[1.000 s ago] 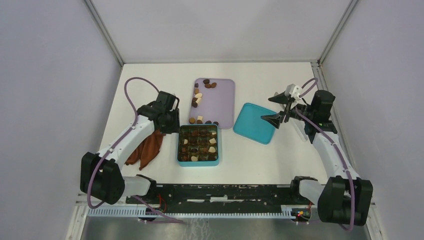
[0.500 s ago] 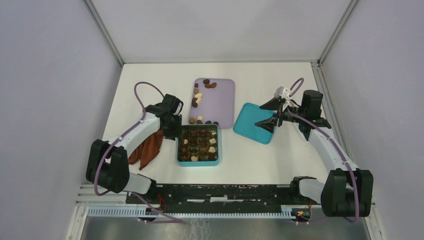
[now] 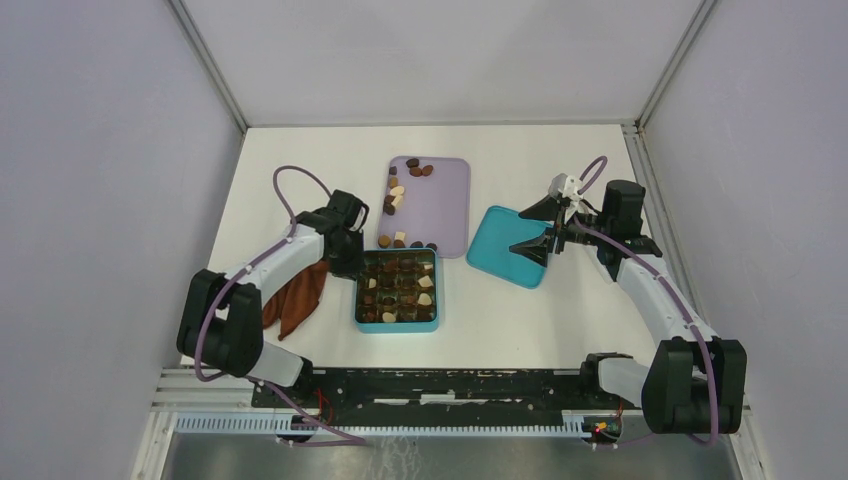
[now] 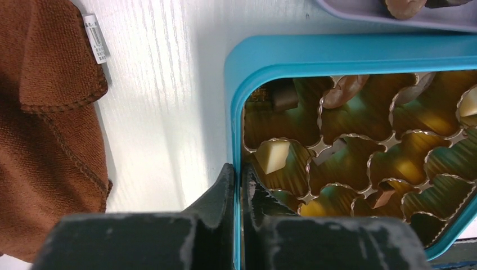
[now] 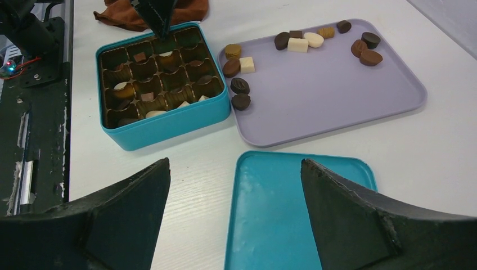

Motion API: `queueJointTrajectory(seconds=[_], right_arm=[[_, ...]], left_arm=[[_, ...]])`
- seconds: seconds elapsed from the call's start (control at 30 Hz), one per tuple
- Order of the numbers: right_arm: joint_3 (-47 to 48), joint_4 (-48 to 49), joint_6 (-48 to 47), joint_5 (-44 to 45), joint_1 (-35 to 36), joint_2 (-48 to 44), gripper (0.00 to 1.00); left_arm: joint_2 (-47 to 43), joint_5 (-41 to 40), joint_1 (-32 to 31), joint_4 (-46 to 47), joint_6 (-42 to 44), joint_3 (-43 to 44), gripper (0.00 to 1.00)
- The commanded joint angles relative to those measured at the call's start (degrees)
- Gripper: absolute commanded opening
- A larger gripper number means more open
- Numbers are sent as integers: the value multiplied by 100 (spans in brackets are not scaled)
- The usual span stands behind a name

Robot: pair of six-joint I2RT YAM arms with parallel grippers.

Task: Pack the chocolate
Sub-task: Pick up the packing box from the center of the board.

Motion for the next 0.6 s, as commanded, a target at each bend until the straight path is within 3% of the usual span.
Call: queueJointTrajectory(seconds=[0.0, 0.27, 0.57], right_arm=[[184, 34, -107, -59, 9, 10, 91], [492, -717, -689, -117, 12, 141, 91], [641, -1104, -1015, 5, -133, 214, 91]], left_arm=[[-221, -1, 11, 225, -241, -198, 2], [-1851, -282, -280, 548, -493, -567, 2], [-4052, -990, -1231, 2198, -578, -1272, 2]])
